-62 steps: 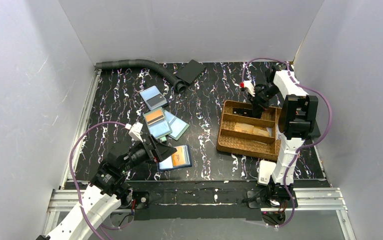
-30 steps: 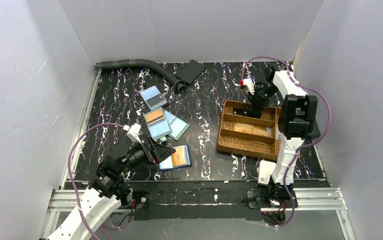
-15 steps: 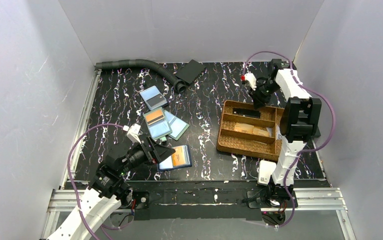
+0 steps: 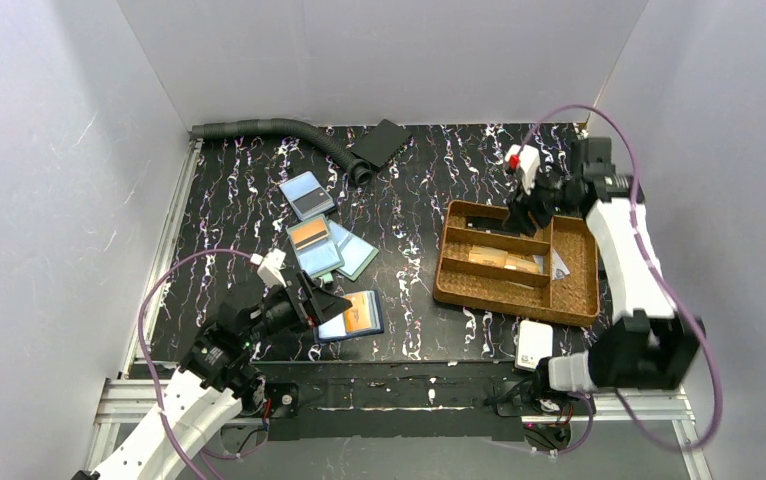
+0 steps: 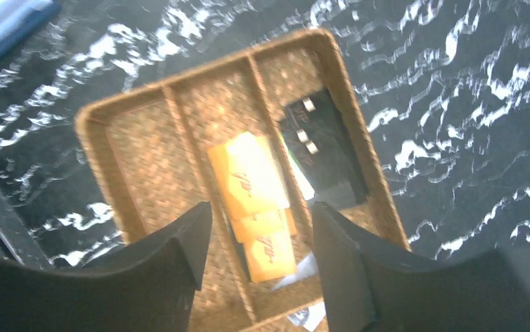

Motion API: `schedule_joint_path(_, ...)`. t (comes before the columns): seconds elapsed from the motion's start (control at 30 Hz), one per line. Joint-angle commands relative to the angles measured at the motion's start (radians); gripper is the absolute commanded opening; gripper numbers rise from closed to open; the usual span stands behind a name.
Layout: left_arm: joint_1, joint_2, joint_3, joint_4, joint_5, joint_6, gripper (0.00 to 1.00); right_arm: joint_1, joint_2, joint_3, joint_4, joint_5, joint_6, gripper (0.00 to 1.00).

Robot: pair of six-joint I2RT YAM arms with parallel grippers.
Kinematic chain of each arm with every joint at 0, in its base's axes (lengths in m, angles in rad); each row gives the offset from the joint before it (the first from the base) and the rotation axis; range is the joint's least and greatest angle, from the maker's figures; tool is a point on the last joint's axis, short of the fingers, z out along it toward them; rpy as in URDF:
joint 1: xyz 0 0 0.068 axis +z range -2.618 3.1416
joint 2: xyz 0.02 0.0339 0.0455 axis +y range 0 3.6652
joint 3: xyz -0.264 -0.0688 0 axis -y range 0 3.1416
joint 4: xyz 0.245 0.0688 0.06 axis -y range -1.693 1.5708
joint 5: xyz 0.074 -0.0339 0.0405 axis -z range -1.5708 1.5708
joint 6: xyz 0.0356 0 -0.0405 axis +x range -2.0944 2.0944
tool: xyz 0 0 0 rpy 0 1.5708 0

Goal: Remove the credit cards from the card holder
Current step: Place the credit card in the storage box.

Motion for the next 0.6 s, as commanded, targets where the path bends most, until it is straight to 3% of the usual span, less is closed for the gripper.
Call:
schedule_joint_path(0.0, 0.005, 0.097, 0.08, -0.112, 0.035, 0.028, 0.98, 0.004, -0.239, -0.204, 0.276, -0.264, 0.232, 0.72)
schedule_joint_path(0.13, 0.003, 0.176, 0.112, -0.132, 0.075, 0.035, 0.97, 0.004, -0.368, -0.384, 0.443, -0.388, 0.363, 0.86)
schedule_joint_path(0.37, 0.003, 0.188, 0.091, -0.11, 0.08, 0.025, 0.96, 0.005, -0.419, -0.534, 0.518, -0.472, 0.413, 0.88)
schedule_joint_path(0.57, 0.003, 0.134, 0.014, 0.014, 0.058, -0.041, 0.97, 0.004, -0.425, -0.578, 0.556, -0.524, 0.44, 0.9)
